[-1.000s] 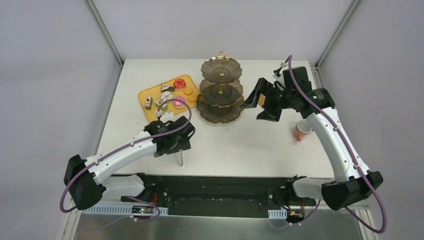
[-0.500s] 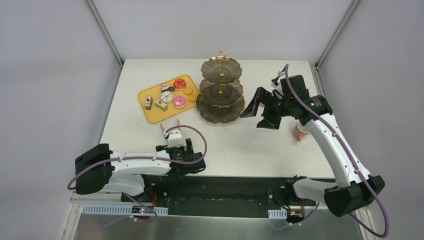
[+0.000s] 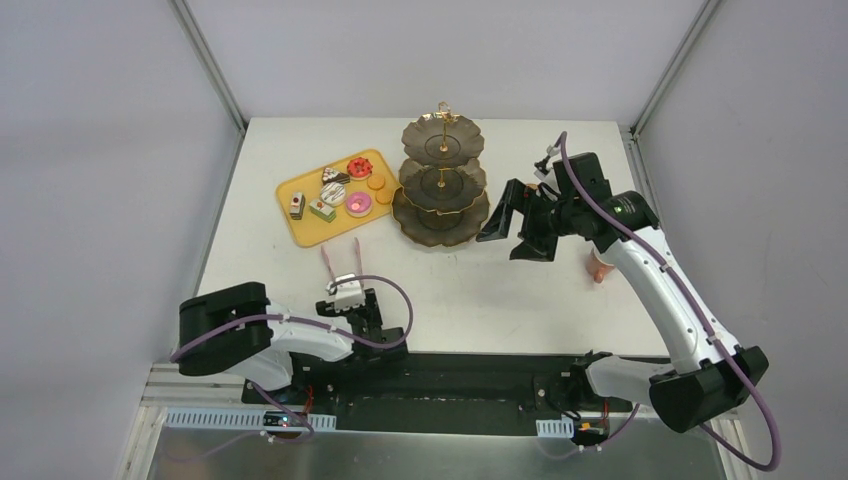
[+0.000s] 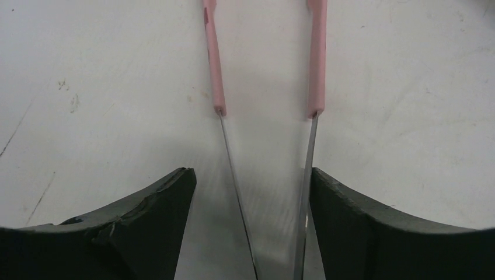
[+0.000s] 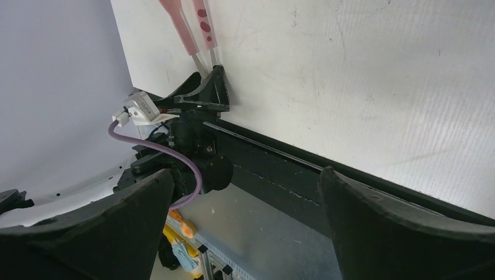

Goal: Serve the afternoon tea

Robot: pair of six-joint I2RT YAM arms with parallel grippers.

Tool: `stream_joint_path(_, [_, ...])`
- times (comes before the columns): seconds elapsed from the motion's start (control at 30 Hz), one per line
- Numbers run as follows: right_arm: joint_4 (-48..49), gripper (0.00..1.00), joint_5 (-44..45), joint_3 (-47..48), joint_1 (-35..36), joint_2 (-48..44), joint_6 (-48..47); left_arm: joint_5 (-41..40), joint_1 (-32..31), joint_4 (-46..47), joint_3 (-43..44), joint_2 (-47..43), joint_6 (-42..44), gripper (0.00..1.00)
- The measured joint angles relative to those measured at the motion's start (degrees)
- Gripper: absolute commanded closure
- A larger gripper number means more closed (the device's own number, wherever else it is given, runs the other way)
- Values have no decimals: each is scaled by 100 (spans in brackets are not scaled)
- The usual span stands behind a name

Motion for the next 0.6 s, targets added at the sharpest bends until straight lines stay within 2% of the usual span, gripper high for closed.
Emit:
stream_joint_path(0.17, [225,1,-2,-192,4,-127,24,-291,0,946,-505,-170,444,32])
stream_joint_path(0.3, [251,1,-2,-313,4,-249,68,-431,0,1252,-516,55,525,36])
stream_joint_path(0.43, [297,1,-2,-313,4,-306,107,-509,0,1419,-503,367,409,30])
stream_joint_path(0.6, [295,1,-2,-313,4,-358,133,-651,-2,1755,-691,396,446,32])
